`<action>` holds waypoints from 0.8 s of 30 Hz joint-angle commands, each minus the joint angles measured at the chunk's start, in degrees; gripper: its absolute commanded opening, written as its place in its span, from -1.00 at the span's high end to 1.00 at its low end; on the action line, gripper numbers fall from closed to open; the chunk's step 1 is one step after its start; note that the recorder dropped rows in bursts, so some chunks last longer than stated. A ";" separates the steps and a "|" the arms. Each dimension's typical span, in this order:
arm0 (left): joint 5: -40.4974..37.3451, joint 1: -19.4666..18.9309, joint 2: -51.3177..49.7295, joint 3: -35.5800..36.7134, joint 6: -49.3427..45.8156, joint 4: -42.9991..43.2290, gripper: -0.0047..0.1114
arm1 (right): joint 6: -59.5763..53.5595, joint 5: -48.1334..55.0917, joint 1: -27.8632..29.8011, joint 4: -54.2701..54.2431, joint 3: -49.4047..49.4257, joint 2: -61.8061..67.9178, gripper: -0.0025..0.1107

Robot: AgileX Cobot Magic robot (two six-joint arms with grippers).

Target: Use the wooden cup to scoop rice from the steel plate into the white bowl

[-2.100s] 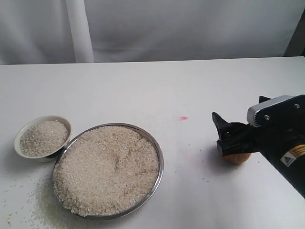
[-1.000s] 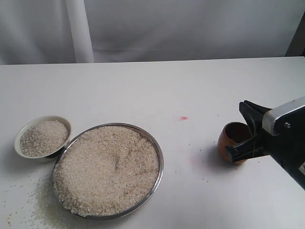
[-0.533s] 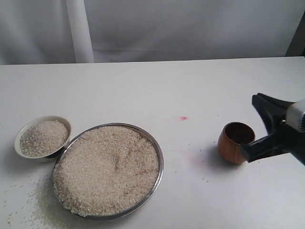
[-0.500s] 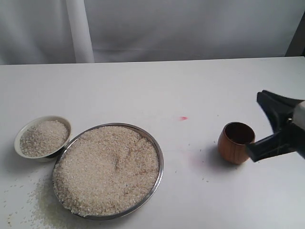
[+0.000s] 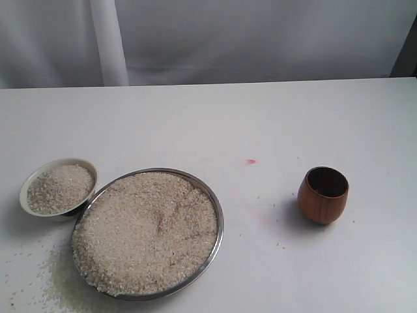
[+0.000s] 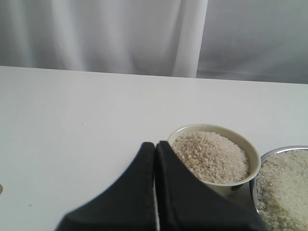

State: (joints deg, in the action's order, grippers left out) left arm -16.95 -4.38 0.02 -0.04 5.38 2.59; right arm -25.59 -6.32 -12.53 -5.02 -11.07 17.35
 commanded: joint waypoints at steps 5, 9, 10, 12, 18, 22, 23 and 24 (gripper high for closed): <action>0.66 0.37 -0.02 0.04 0.12 -0.07 0.92 | 0.53 4.10 0.52 0.82 0.64 -2.88 0.95; 0.66 0.37 -0.02 0.04 0.12 -0.07 0.92 | 1.49 3.99 0.52 0.82 3.36 -2.88 0.95; 0.66 0.37 -0.02 0.04 0.12 -0.07 0.92 | 2.41 3.99 0.52 0.82 4.57 -3.23 0.95; 0.66 0.37 -0.02 0.04 0.12 -0.07 0.92 | 3.54 3.44 0.52 0.82 7.15 -4.79 0.95; 0.66 0.37 -0.02 0.04 0.12 -0.07 0.92 | 3.55 0.16 0.52 0.97 11.07 -11.97 0.95; 0.66 0.37 -0.02 0.04 0.12 -0.07 0.92 | 3.55 0.79 0.52 0.97 11.07 -14.84 0.95; 0.66 0.37 -0.02 0.04 0.12 -0.07 0.92 | 3.55 0.97 0.52 0.97 11.07 -15.39 0.95; 0.66 0.37 -0.02 0.04 0.12 -0.07 0.92 | 3.55 1.37 0.52 0.97 11.07 -15.98 0.95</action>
State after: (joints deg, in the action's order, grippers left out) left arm -16.95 -4.38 0.02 -0.04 5.38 2.59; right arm -22.30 -5.47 -12.41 -4.58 -0.19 2.89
